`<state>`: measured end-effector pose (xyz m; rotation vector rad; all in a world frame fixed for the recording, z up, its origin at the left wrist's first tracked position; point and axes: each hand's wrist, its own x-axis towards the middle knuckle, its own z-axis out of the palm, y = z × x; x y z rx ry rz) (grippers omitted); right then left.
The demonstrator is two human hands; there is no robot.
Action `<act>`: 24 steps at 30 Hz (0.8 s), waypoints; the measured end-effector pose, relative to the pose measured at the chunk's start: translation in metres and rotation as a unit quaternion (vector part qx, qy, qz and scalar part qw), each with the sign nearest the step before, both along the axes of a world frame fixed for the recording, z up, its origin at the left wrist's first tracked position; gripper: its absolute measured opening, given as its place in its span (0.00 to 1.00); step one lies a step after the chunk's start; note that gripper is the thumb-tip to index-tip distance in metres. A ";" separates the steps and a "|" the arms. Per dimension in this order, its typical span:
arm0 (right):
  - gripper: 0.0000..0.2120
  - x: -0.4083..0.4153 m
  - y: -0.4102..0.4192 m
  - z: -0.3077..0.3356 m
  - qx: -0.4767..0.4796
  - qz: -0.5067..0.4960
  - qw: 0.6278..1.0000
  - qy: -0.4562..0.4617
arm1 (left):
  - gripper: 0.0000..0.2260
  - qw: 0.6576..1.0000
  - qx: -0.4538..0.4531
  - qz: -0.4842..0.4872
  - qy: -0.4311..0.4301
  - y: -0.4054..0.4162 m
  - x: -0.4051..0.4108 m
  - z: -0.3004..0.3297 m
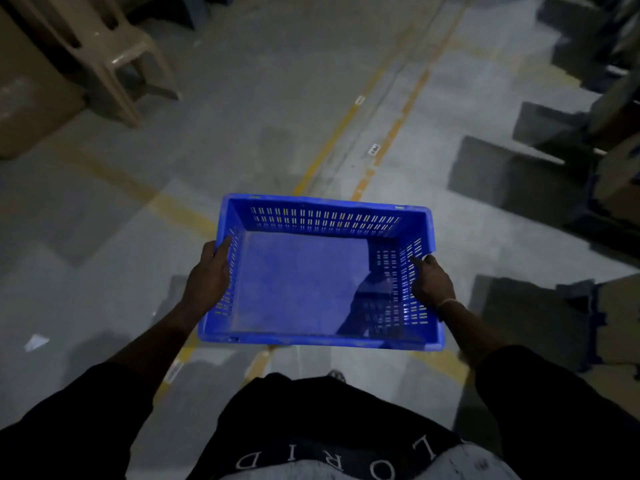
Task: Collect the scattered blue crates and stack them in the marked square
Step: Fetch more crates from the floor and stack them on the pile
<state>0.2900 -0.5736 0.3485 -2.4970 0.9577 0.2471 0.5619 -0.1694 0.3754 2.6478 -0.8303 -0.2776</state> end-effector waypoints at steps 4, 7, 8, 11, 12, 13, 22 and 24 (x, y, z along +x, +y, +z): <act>0.29 0.003 -0.045 0.002 0.019 -0.037 0.999 -0.008 | 0.29 0.998 -0.017 -0.058 -0.010 -0.064 0.041 0.000; 0.30 0.013 -0.088 -0.001 0.028 -0.076 0.997 -0.009 | 0.28 0.995 -0.037 -0.093 -0.005 -0.124 0.076 -0.006; 0.30 0.018 -0.102 -0.002 0.031 -0.086 0.996 -0.005 | 0.28 0.994 -0.035 -0.104 -0.005 -0.145 0.088 -0.009; 0.29 0.038 -0.146 -0.005 0.038 -0.107 0.994 0.000 | 0.27 0.990 -0.038 -0.132 -0.005 -0.213 0.133 -0.020; 0.29 0.046 -0.162 -0.005 0.037 -0.119 0.992 -0.002 | 0.27 0.989 -0.038 -0.143 -0.006 -0.236 0.150 -0.025; 0.28 0.056 -0.177 -0.006 0.037 -0.134 0.990 -0.004 | 0.26 0.987 -0.037 -0.153 -0.004 -0.259 0.166 -0.029; 0.27 0.142 -0.298 0.010 0.036 -0.226 0.973 -0.007 | 0.23 0.976 -0.031 -0.214 0.005 -0.446 0.301 -0.037; 0.26 0.160 -0.326 0.012 0.039 -0.241 0.970 -0.010 | 0.23 0.973 -0.032 -0.227 0.007 -0.484 0.324 -0.037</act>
